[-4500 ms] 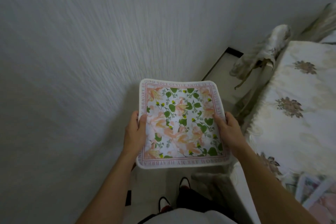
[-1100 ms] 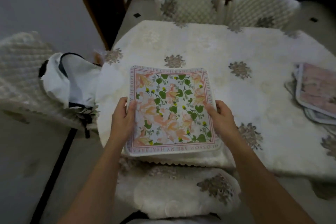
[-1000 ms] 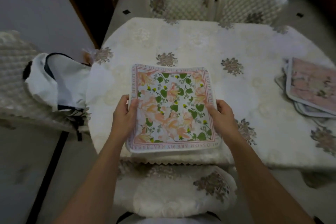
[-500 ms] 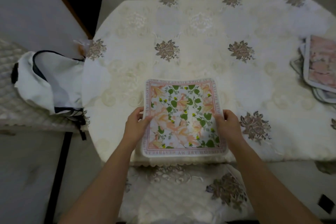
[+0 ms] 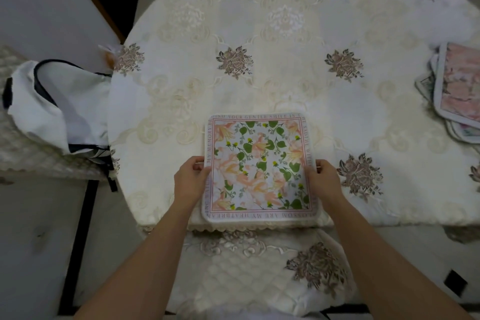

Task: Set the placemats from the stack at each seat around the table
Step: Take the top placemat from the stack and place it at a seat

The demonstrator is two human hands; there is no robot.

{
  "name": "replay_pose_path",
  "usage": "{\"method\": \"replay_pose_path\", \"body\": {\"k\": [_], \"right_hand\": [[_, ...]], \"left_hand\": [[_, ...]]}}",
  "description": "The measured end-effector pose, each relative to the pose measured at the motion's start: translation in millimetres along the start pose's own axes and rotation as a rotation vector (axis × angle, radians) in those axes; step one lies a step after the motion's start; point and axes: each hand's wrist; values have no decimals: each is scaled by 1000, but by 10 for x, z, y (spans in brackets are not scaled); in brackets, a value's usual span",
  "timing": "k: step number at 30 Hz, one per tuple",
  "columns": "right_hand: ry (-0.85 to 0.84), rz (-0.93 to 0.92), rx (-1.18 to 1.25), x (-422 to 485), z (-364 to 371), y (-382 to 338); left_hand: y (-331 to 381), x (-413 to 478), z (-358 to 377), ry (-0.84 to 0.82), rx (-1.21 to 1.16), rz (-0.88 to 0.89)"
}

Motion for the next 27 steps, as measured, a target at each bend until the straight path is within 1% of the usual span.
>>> {"method": "replay_pose_path", "body": {"k": [4, 7, 10, 14, 20, 23, 25, 26, 27], "right_hand": [[-26, -37, -175, 16, 0, 4], [-33, -128, -341, 23, -16, -4], [-31, -195, -450, 19, -45, 15], [-56, -212, -496, 13, -77, 4], [-77, -201, -463, 42, -104, 2], [-90, -178, -459, 51, -111, 7], [-86, -166, -527, 29, -108, 13], [-45, -209, -612, 12, -99, 18], [14, -304, -704, 7, -75, 31]], "left_hand": [[-59, 7, 21, 7, 77, -19], [-65, -1, 34, 30, 114, -13], [-74, 4, 51, 53, 152, 0], [-68, 14, 67, 64, 191, 30], [-85, 23, 74, 90, 198, 53], [-121, 40, 85, 69, 215, 66], [-128, 50, 99, 70, 292, 94], [-116, 49, 113, 107, 375, 144], [-88, 52, 142, 164, 467, 205]]}}
Point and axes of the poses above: each hand's wrist, its own x-axis towards the middle knuckle, its own z-axis out of the palm, y = z × x, and after that the axes turned 13 degrees about x, right-handed
